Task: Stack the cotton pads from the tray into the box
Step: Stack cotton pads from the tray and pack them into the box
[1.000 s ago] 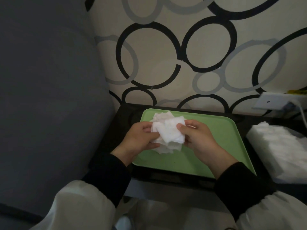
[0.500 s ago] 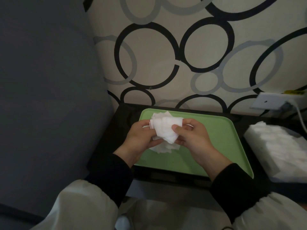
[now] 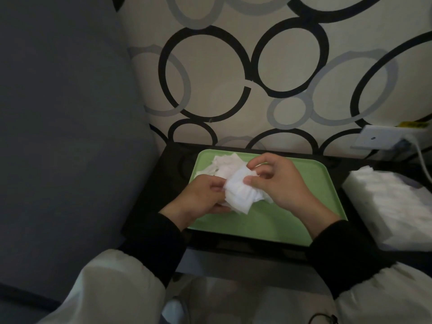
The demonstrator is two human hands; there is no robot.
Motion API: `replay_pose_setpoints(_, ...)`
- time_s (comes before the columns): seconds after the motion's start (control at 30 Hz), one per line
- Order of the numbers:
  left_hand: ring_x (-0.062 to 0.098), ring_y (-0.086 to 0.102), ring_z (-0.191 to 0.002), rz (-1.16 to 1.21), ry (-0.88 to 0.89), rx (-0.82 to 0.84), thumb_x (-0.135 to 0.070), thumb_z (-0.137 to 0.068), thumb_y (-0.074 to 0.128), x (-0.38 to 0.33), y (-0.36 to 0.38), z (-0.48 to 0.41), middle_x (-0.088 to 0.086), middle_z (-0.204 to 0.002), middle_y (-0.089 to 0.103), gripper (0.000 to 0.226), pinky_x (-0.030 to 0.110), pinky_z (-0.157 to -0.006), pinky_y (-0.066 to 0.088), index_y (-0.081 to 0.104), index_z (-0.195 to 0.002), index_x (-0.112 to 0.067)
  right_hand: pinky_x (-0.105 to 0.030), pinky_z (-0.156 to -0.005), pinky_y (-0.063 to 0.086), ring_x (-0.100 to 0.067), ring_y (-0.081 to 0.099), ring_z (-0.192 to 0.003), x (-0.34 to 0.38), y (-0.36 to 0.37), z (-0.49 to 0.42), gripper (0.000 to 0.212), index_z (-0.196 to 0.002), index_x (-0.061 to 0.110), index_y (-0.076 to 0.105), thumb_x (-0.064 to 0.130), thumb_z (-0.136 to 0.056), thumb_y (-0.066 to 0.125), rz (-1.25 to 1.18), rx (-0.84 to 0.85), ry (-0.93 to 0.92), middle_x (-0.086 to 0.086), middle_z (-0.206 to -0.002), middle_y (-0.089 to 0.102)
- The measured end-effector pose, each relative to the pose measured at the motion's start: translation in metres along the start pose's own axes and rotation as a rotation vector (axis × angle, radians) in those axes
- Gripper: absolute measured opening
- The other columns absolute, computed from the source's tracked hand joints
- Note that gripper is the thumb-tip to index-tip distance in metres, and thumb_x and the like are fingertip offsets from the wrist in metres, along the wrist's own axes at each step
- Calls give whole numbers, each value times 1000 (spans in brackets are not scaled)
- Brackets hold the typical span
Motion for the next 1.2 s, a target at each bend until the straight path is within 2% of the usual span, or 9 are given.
replay_pose_setpoints(0.2, 20, 73, -99, -14, -24, 48, 7, -95, 50, 1, 6, 1, 10, -106, 75, 29, 27, -76, 61, 72, -107, -9, -27, -59, 48, -7, 53, -57, -1, -2, -2, 28, -83, 27, 68, 15, -69, 89, 96, -29, -45, 4, -67, 68)
replay_pose_setpoints(0.33, 19, 74, -85, 147, -79, 9, 9, -90, 42, 1, 2, 1, 8, -93, 74, 36, 33, -73, 61, 70, -108, -4, -23, -58, 46, -6, 53, -57, 1, -5, -2, 27, -82, 27, 67, 15, -70, 88, 113, -63, -68, 4, -68, 68)
replay_pose_setpoints(0.43, 23, 75, -91, 213, -77, 38, -1, -95, 54, 0, 4, 2, 9, -99, 76, 21, 30, -70, 60, 68, -111, -5, -25, -57, 47, -9, 57, -59, -1, -4, -2, 26, -82, 28, 68, 16, -71, 87, 116, -64, -72, 1, -71, 71)
replay_pose_setpoints(0.63, 23, 73, -97, 124, -33, 39, 8, -90, 63, 6, 1, -3, 7, -98, 77, 24, 29, -76, 62, 67, -106, -10, -38, -76, 56, -17, 71, -77, -4, -7, -2, 13, -85, 21, 72, 8, -85, 75, -97, -93, -32, 0, -78, 76)
replay_pose_setpoints(0.8, 25, 73, -95, 124, -45, 3, 8, -91, 62, 7, -5, -3, 12, -105, 74, 28, 26, -71, 61, 66, -112, -10, -46, -76, 57, -29, 72, -85, -26, -31, -1, 6, -92, 16, 71, 11, -88, 71, -189, -299, 126, -11, -87, 75)
replay_pose_setpoints(0.9, 28, 71, -101, 86, -53, -70, 4, -92, 60, 7, -14, -3, 14, -116, 69, 24, 26, -69, 61, 69, -110, -9, -42, -70, 55, -28, 69, -86, -34, -46, 3, 5, -91, 21, 68, 15, -91, 68, -256, -407, 203, -15, -96, 73)
replay_pose_setpoints(0.97, 29, 69, -102, 94, -56, -115, 3, -93, 57, 6, -18, -2, 13, -118, 66, 21, 25, -66, 60, 71, -101, -10, -36, -67, 52, -23, 67, -85, -29, -42, 2, 7, -96, 20, 68, 15, -92, 67, -320, -306, 202, -11, -99, 73)
replay_pose_setpoints(1.1, 27, 70, -98, 95, -58, -143, 2, -93, 56, 6, -17, -2, 14, -117, 67, 21, 25, -64, 59, 72, -100, -9, -28, -56, 54, -18, 69, -74, -8, -3, 2, 8, -94, 10, 70, 6, -88, 69, -346, 106, 111, -6, -86, 72)
replay_pose_setpoints(1.2, 25, 71, -93, 97, -49, -151, 4, -92, 54, 4, -14, -2, 15, -112, 69, 23, 26, -63, 59, 72, -99, -10, -28, -56, 52, -21, 69, -77, -10, 12, 2, 6, -88, 10, 71, 7, -84, 73, -211, 205, 74, -10, -88, 73)
Point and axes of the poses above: each hand's wrist, its own z-axis away from the middle knuckle, its own y-axis out of the palm, x = y × z, the point moved 9 cm from there along -z, towards the middle knuckle
